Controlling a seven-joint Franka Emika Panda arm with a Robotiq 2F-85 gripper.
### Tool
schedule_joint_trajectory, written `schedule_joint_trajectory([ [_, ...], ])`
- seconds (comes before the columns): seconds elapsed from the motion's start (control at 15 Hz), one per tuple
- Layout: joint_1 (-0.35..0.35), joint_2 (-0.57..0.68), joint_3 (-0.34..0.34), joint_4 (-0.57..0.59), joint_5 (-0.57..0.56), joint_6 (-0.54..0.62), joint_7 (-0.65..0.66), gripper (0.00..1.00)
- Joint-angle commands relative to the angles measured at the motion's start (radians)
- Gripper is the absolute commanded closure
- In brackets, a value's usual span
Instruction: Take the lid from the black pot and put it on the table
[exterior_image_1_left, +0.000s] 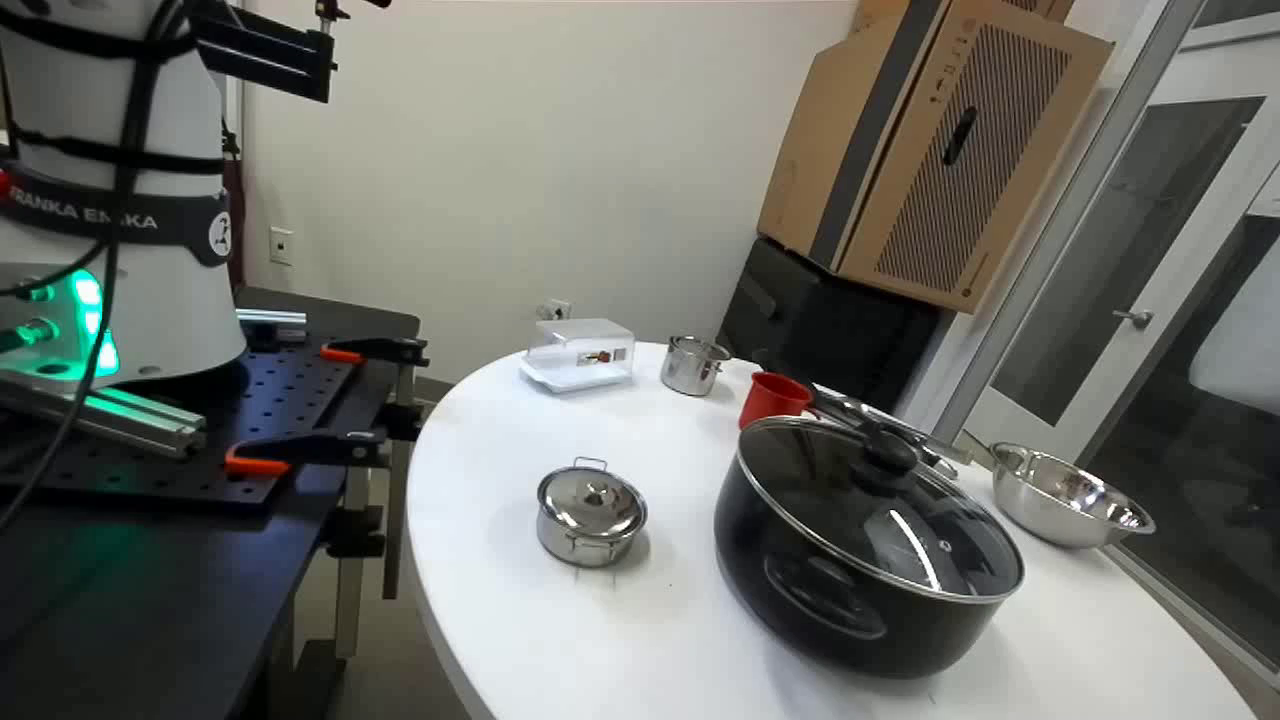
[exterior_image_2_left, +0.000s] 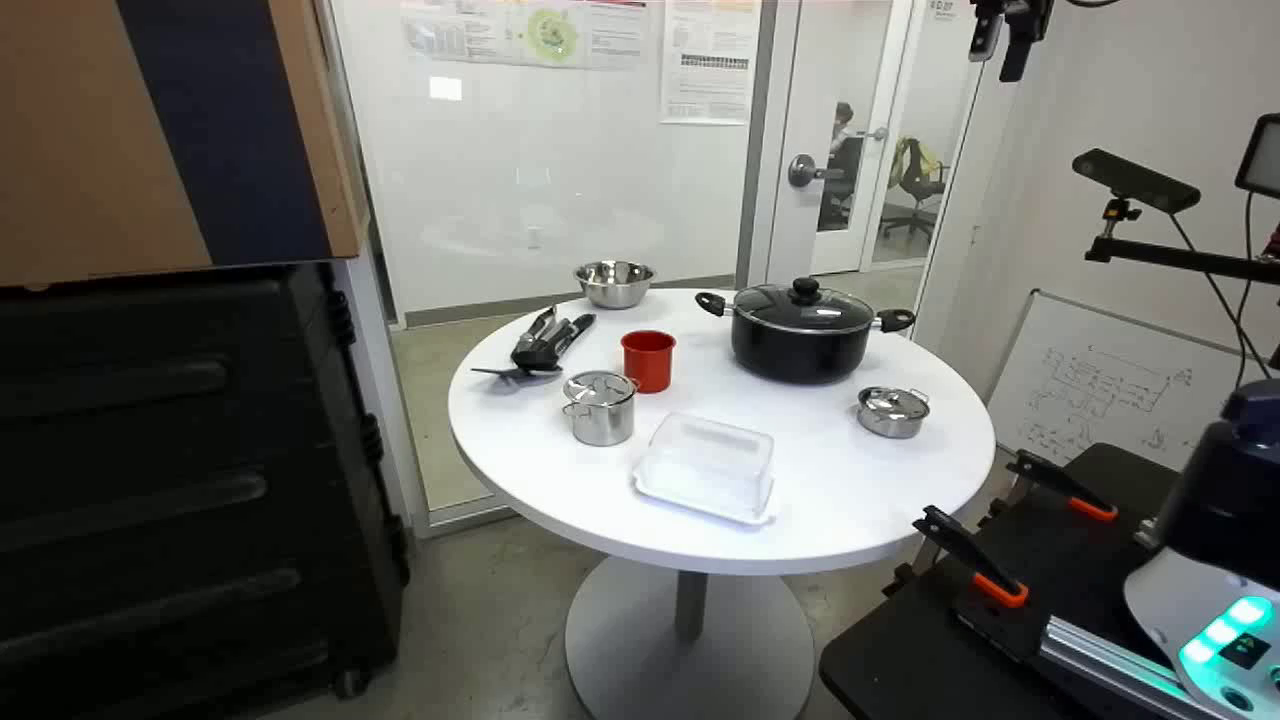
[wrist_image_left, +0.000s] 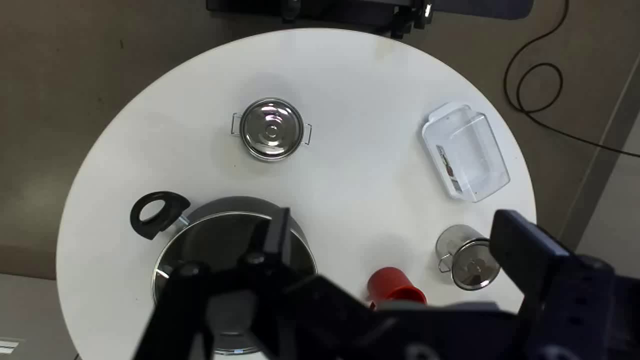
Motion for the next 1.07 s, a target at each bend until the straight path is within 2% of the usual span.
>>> schedule_joint_trajectory([
  [0.0, -0.023, 0.004, 0.017, 0.002, 0.008, -0.001, -0.009, 0.0],
  [0.27, -0.049, 0.069, 0.005, 0.02, 0.046, 0.14, 0.068, 0.0],
  [0.33, -0.059, 0.081, 0.008, 0.039, 0.044, 0.098, 0.089, 0.0],
  [0.4, -0.055, 0.045, 0.017, 0.005, 0.022, 0.112, 0.045, 0.0],
  [0.8, -0.068, 0.074, 0.017, 0.016, 0.026, 0.112, 0.07, 0.0],
  [1.0, -0.065, 0.123, 0.032, -0.022, 0.1, 0.304, 0.177, 0.0],
])
